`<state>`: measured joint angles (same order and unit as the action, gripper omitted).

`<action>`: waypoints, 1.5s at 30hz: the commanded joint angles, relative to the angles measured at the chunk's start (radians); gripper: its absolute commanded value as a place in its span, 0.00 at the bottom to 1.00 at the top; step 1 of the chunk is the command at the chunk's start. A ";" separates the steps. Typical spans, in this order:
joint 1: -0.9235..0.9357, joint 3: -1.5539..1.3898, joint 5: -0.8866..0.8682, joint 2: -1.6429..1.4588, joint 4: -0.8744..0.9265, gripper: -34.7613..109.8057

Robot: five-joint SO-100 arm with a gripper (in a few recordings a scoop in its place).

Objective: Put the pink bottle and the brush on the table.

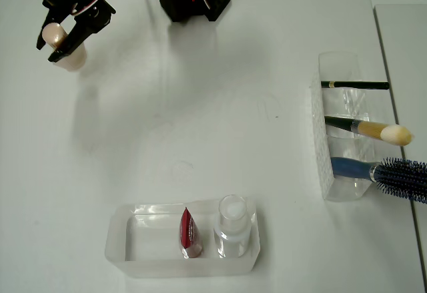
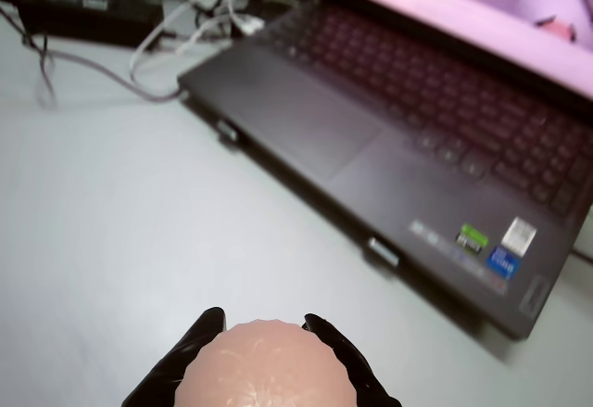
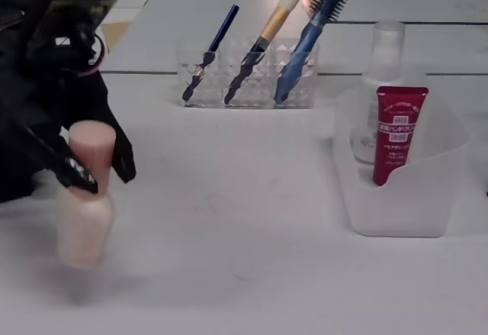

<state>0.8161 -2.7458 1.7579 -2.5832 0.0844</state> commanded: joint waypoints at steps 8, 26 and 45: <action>0.023 -0.120 0.017 -0.038 -0.261 0.24; 0.141 -0.181 0.040 0.153 -0.531 0.24; 0.181 -0.110 -0.202 0.304 -0.534 0.24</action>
<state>0.9971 -2.9192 1.5585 -2.2780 -0.4341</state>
